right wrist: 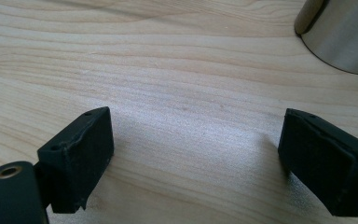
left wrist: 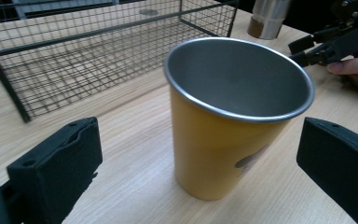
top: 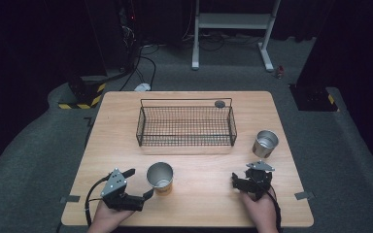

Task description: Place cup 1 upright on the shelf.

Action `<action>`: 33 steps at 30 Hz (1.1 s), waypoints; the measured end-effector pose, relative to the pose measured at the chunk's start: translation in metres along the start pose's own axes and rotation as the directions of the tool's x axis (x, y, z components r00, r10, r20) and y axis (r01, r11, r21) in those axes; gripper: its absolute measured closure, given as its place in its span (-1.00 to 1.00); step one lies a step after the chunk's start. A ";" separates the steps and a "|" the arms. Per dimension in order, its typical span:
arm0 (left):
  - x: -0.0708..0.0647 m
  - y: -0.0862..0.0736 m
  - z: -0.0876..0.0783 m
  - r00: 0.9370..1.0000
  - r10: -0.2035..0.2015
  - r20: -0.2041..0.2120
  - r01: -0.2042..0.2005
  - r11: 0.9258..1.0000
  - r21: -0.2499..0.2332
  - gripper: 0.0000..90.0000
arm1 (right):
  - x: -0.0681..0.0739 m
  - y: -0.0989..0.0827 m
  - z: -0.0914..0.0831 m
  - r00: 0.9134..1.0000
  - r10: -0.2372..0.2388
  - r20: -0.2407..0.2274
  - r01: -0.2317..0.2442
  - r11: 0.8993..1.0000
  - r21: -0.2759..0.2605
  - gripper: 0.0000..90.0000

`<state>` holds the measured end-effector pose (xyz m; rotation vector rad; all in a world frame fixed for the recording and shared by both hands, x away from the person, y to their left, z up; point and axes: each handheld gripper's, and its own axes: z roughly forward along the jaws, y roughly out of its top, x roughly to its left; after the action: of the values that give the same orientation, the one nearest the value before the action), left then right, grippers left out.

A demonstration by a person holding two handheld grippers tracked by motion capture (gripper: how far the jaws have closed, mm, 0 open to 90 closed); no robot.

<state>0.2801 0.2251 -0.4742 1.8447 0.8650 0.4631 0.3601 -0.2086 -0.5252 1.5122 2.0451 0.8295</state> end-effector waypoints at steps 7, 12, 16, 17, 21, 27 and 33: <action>-0.007 0.001 0.008 1.000 0.020 0.008 -0.020 1.000 0.005 -0.99 | 0.000 0.000 0.000 1.000 -0.001 0.001 0.001 1.000 -0.002 -0.77; -0.010 0.002 0.013 1.000 0.012 0.017 -0.012 1.000 0.000 -0.99 | 0.000 0.000 0.000 1.000 -0.001 0.001 0.001 1.000 -0.002 -0.77; -0.012 0.003 0.020 1.000 0.017 0.021 -0.017 1.000 -0.004 -0.99 | 0.000 0.000 0.000 1.000 -0.003 -0.001 0.003 1.000 -0.003 -0.76; -0.012 0.003 0.022 1.000 0.021 0.021 -0.021 1.000 -0.001 -0.99 | 0.000 0.000 0.000 1.000 -0.003 -0.001 0.003 1.000 -0.003 -0.76; -0.013 0.004 0.029 1.000 0.023 0.019 -0.023 1.000 -0.004 -0.99 | 0.000 0.000 0.000 1.000 -0.003 -0.001 0.003 1.000 -0.004 -0.75; -0.013 0.005 0.037 0.999 0.022 0.024 -0.022 1.000 -0.009 -0.99 | 0.000 0.000 0.000 1.000 -0.006 -0.001 0.006 1.000 -0.005 -0.75; -0.013 0.006 0.045 0.999 0.011 0.035 -0.011 1.000 -0.008 -0.99 | 0.000 0.000 0.000 1.000 -0.006 -0.003 0.006 1.000 -0.005 -0.73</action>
<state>0.3022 0.1856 -0.4870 1.8457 0.8286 0.4399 0.3595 -0.2084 -0.5252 1.5017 2.0470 0.8342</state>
